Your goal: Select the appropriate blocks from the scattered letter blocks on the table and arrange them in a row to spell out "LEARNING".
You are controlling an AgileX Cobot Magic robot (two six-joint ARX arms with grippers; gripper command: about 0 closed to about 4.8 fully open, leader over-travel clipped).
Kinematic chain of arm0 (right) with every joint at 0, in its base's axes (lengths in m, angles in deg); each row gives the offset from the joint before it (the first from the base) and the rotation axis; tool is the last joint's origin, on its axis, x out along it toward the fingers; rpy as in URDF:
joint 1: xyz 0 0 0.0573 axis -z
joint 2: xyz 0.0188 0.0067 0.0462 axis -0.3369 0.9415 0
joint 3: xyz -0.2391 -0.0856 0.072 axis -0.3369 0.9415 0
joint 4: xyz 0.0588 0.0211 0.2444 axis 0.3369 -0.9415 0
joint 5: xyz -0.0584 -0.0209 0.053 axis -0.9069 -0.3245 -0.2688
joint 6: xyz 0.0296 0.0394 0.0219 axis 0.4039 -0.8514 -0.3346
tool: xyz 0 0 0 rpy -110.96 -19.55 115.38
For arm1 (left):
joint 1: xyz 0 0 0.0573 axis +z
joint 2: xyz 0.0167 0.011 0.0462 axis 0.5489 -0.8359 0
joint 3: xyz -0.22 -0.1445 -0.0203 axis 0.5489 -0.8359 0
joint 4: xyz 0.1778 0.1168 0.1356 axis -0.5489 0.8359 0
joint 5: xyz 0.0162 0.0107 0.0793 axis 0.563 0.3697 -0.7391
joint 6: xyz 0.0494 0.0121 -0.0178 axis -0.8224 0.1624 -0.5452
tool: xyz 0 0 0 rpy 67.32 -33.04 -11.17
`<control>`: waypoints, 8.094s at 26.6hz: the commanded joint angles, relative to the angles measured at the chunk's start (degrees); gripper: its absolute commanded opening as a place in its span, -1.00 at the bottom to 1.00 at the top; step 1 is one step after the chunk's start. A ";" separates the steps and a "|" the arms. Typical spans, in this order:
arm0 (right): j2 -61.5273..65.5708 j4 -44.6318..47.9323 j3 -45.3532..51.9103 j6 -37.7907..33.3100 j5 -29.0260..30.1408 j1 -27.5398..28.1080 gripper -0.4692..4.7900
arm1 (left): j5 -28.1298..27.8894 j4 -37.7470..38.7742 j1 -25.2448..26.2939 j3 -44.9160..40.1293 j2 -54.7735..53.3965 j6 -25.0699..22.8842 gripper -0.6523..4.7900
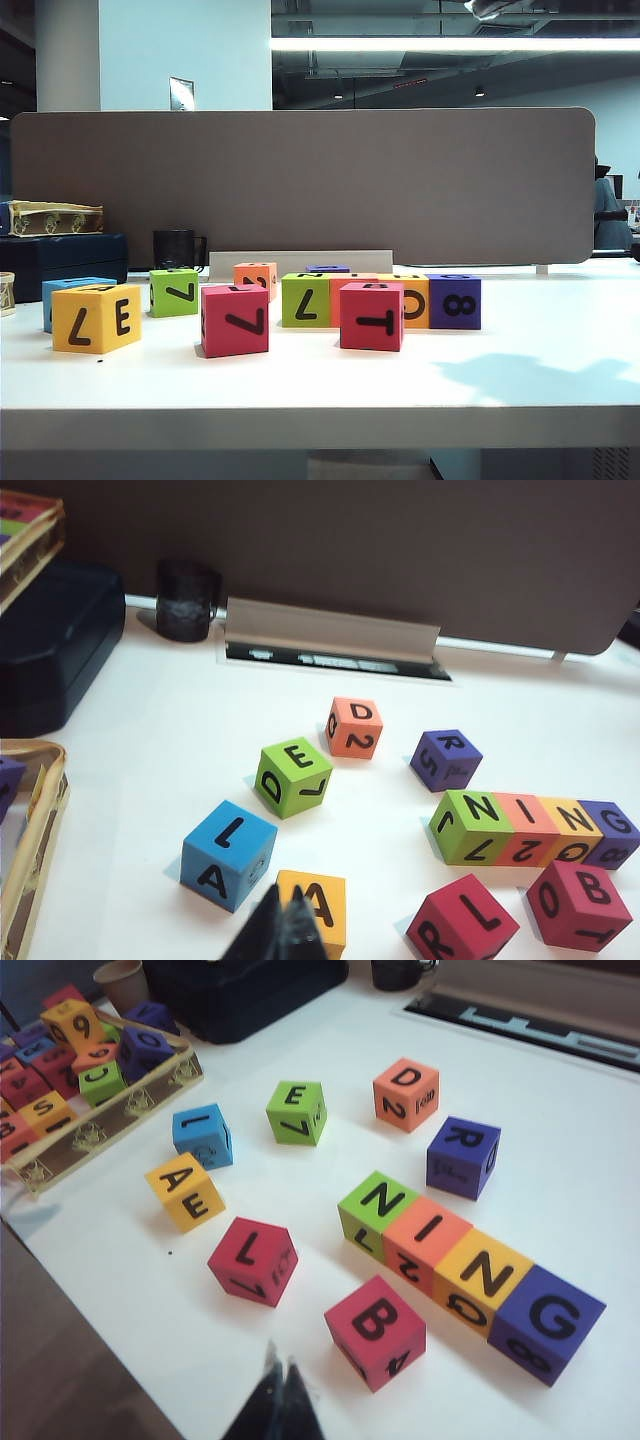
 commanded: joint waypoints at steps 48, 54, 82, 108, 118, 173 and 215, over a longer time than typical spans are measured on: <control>14.86 -10.73 -17.29 4.55 -4.31 0.02 -0.83 | 4.66 6.51 -18.95 57.92 -80.87 -14.88 -0.78; 18.97 -10.75 -22.91 6.29 -5.70 0.02 -0.83 | 6.67 8.55 -18.95 67.21 -88.37 -15.23 -0.78; 21.24 -15.91 -23.91 7.26 -6.49 0.02 -0.83 | 1.92 16.94 -25.97 93.83 -113.13 -40.15 -0.78; 21.24 -20.24 -23.91 7.26 -6.47 0.02 -0.83 | 9.40 18.01 -25.62 93.81 -116.24 -51.93 0.62; 21.24 -21.94 -23.91 7.26 -6.47 0.02 -0.83 | 8.90 15.87 -24.57 93.83 -120.04 -52.39 0.88; 21.24 -20.09 -23.91 7.23 -6.43 0.02 -0.83 | -15.37 24.48 -24.20 97.55 -114.31 -20.37 0.01; 21.24 -19.71 -23.91 7.21 -5.14 0.02 -0.83 | -10.27 46.69 -26.49 89.90 -113.90 -1.36 0.03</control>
